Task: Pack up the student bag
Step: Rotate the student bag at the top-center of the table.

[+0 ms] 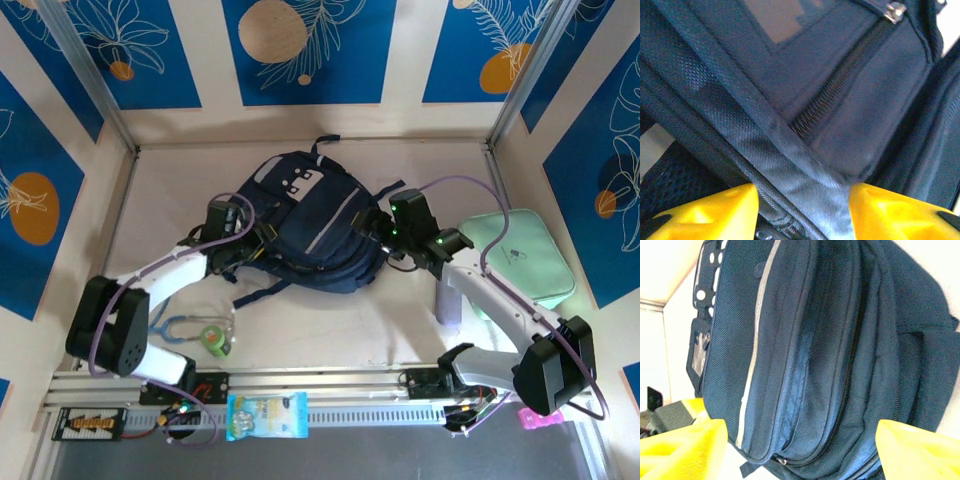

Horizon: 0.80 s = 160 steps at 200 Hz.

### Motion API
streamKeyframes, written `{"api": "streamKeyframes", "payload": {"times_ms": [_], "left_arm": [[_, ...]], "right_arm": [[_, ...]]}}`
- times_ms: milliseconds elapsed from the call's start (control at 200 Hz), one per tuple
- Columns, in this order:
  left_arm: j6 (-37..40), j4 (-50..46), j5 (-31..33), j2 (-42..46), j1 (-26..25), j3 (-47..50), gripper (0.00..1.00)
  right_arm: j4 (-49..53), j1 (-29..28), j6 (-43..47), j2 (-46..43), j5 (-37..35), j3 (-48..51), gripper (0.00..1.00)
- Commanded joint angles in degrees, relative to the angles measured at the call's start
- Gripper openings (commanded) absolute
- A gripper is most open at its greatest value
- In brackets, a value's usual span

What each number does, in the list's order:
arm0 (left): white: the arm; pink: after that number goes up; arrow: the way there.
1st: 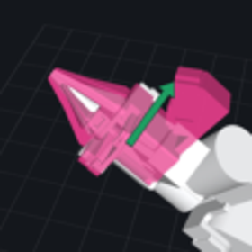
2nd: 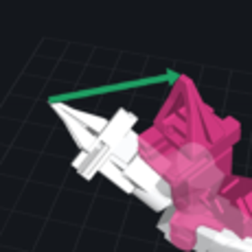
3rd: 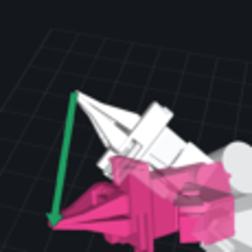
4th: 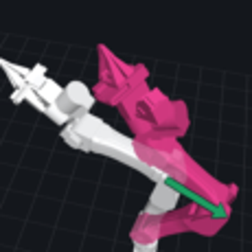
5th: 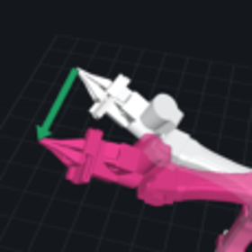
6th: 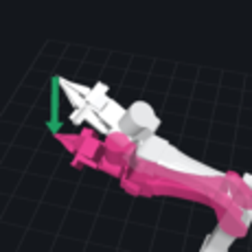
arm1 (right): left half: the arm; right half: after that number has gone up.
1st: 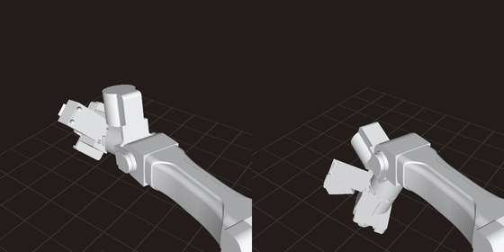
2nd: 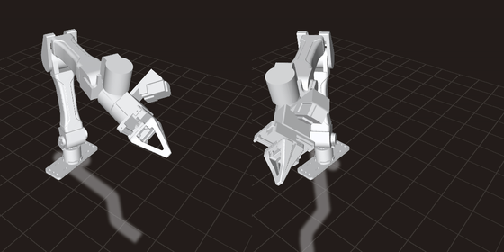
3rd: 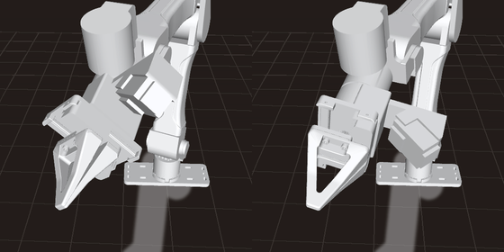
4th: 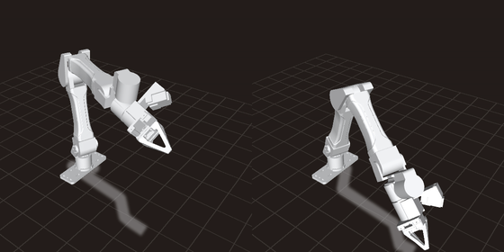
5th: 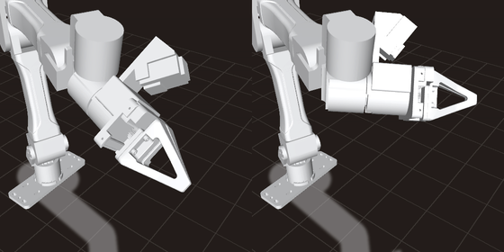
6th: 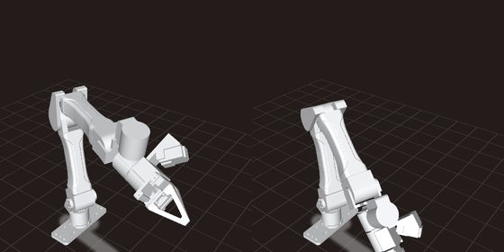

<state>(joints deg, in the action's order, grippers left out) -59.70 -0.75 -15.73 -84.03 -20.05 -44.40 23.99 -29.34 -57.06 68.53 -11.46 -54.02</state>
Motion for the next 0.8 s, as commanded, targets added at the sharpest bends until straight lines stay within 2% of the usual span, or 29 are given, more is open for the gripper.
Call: {"api": "streamKeyframes", "payload": {"times_ms": [0, 175, 385, 450, 550, 710, 795], "left_arm": [[-5.1, 7.6, -2.9, -2.7, 0.6, 0.4, 0.44], [-6.8, 9.7, -2.7, -3.0, 0.6, 1.2, 0.38], [-3.7, 12.1, -10.5, -3.4, 0.5, -0.7, 0.38], [-1.0, 11.2, -12.6, -3.1, 0.3, -2.0, 0.40], [3.1, 7.8, -16.2, -3.9, -0.2, -5.0, 0.38], [4.3, 7.9, -18.4, -4.2, -1.4, -5.6, 0.40], [6.3, 4.8, -17.9, -3.3, -1.3, -6.5, 0.42]], "right_arm": [[-0.1, -2.1, -0.2, 1.1, -1.0, -1.9, 0.78], [1.6, -6.8, 1.4, 4.6, -2.3, -4.2, 0.75], [3.3, -9.2, 4.9, 14.5, 0.2, -9.9, 0.68], [3.6, -8.5, 5.9, 17.3, 0.5, -12.0, 0.68], [2.5, -6.5, 7.2, 20.6, 1.5, -14.0, 0.65], [0.5, -1.3, 10.6, 25.0, 2.0, -15.0, 0.60], [-1.7, 1.8, 13.4, 27.3, 3.2, -15.5, 0.60]]}}
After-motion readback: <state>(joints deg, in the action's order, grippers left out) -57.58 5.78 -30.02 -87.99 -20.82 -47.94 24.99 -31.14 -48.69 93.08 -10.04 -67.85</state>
